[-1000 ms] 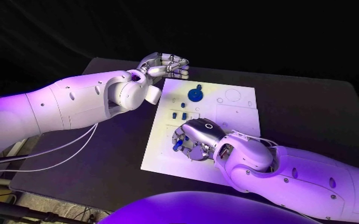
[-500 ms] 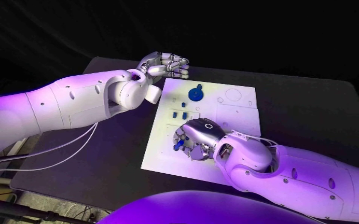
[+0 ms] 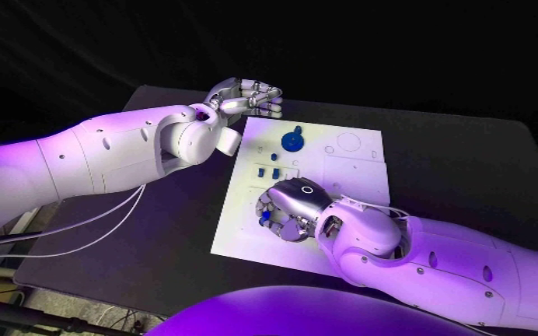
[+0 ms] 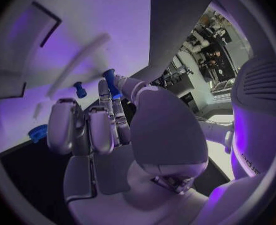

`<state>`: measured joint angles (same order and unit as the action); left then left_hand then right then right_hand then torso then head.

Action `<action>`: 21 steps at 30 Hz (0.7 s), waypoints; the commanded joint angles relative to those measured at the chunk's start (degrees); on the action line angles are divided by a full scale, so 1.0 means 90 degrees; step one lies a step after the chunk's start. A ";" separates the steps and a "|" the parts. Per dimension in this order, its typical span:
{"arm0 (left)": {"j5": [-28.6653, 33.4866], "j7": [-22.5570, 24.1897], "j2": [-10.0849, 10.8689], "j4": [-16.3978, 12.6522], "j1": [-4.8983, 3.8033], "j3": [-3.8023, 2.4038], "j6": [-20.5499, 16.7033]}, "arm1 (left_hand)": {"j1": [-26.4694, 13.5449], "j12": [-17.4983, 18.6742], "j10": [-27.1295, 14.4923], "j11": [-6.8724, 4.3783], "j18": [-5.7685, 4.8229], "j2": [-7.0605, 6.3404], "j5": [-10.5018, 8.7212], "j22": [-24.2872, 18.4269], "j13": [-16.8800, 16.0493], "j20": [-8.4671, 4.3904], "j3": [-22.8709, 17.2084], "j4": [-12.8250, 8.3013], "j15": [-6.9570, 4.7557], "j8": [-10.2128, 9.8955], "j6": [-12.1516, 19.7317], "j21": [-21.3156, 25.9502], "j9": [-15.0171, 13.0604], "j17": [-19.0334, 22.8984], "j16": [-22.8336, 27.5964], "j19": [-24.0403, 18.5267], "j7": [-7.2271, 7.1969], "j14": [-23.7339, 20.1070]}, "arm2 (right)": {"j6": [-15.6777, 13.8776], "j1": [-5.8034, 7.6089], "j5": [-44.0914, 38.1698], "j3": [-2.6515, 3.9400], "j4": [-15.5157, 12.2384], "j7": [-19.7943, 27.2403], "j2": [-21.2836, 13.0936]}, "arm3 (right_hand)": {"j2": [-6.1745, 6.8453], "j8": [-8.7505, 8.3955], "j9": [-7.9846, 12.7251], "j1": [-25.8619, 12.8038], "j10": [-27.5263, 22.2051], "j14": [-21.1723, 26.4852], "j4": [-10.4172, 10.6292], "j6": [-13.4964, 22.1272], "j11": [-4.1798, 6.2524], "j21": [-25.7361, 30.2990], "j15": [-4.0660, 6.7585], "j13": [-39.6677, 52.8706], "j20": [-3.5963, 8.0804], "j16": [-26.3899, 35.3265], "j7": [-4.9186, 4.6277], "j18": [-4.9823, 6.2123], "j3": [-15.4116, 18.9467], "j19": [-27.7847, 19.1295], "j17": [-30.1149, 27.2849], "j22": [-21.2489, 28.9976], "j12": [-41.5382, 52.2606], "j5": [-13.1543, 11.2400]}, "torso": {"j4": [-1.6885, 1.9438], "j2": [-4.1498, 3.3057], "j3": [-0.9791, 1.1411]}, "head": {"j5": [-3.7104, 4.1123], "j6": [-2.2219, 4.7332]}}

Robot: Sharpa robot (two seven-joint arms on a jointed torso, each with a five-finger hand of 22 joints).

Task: Assemble the parts on the task board

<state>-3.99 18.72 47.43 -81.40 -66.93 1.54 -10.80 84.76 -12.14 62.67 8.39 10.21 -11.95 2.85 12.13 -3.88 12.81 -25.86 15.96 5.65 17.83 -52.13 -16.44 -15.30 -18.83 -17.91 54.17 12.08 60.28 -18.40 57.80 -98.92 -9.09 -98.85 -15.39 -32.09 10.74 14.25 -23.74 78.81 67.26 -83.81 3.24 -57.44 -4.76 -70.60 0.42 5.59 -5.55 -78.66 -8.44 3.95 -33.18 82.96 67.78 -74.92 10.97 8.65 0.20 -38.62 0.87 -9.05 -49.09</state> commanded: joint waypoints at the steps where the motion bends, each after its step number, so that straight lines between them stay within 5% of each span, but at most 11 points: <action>1: -0.0005 0.0023 -0.0010 -0.0015 -0.0005 -0.0004 0.0099 | 0.0025 0.0029 -0.0012 0.0026 0.0020 0.0012 0.0006 -0.0005 -0.0010 -0.0003 -0.0008 0.0003 0.0036 -0.0016 0.0039 0.0037 -0.0009 -0.0006 0.0021 0.0026 0.0021 0.0029 | 0.0078 -0.0024 -0.0046 -0.0025 0.0000 0.0053 0.0025 | 0.0044 -0.0058 0.0017 -0.0116 -0.0058 -0.0188 0.0006 0.0065 0.0010 0.0055 -0.0050 -0.0009 -0.0023 0.0003 -0.0006 -0.0011 0.0070 -0.0023 -0.0007 -0.1057 -0.0061 0.0015 | 0.0000 0.0002 0.0002 | 0.0005 0.0000; 15: -0.0005 0.0024 -0.0003 -0.0017 -0.0005 -0.0004 0.0080 | 0.0025 0.0029 -0.0015 0.0026 0.0020 0.0016 0.0006 -0.0011 -0.0010 -0.0002 -0.0010 0.0004 0.0037 -0.0016 0.0042 0.0045 -0.0010 -0.0014 0.0033 0.0030 0.0021 0.0031 | -0.0266 -0.0029 -0.0011 -0.0030 -0.0019 0.0140 -0.0029 | 0.0376 -0.0444 0.0159 -0.0395 -0.0909 -0.0123 0.0178 0.0650 -0.0115 0.0735 -0.0160 -0.0039 -0.0123 0.0088 -0.0063 0.0104 0.0545 -0.0260 -0.0176 -0.0873 -0.0123 -0.0016 | -0.0004 0.0000 0.0004 | 0.0007 0.0012; 19: -0.0005 0.0022 0.0003 -0.0018 -0.0005 -0.0004 0.0079 | 0.0025 0.0029 -0.0015 0.0026 0.0020 0.0016 0.0006 -0.0011 -0.0010 -0.0002 -0.0010 0.0004 0.0037 -0.0016 0.0042 0.0045 -0.0010 -0.0014 0.0033 0.0030 0.0021 0.0031 | -0.0544 -0.0032 0.0058 -0.0030 -0.0069 0.0246 -0.0132 | 0.0385 -0.0544 0.0183 -0.0375 -0.1241 -0.0054 0.0263 0.0824 -0.0140 0.1113 -0.0179 -0.0006 -0.0143 0.0194 -0.0034 0.0163 0.0861 -0.0379 -0.0355 -0.0755 0.0043 -0.0010 | -0.0003 0.0007 0.0004 | 0.0015 0.0022; 21: -0.0005 0.0022 0.0008 -0.0017 -0.0005 -0.0004 0.0079 | 0.0025 0.0029 -0.0015 0.0026 0.0020 0.0016 0.0006 -0.0011 -0.0010 -0.0002 -0.0010 0.0004 0.0037 -0.0016 0.0042 0.0045 -0.0010 -0.0014 0.0033 0.0030 0.0021 0.0031 | -0.0730 -0.0032 0.0123 -0.0028 -0.0124 0.0332 -0.0218 | 0.0342 -0.0640 0.0204 -0.0309 -0.1441 -0.0025 0.0333 0.0977 -0.0155 0.1291 -0.0190 0.0033 -0.0154 0.0244 0.0068 0.0188 0.1135 -0.0418 -0.0434 -0.0693 0.0228 0.0015 | -0.0006 0.0006 0.0005 | 0.0014 0.0028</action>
<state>-3.99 18.63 47.52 -81.40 -66.93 1.54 -10.79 84.76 -12.14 62.67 8.39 10.21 -11.95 2.85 12.08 -3.88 12.80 -25.86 15.96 5.86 17.83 -52.13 -16.24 -15.35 -18.90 -17.91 54.17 12.08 60.49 -21.40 57.57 -98.48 -9.35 -99.67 -14.25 -33.83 14.01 8.70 -21.95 75.55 54.78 -84.01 6.07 -49.08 -6.11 -59.44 -1.04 5.80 -7.01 -76.64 -7.97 4.87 -23.59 79.64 64.08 -74.90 12.61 8.87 0.16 -38.58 0.90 -8.95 -48.91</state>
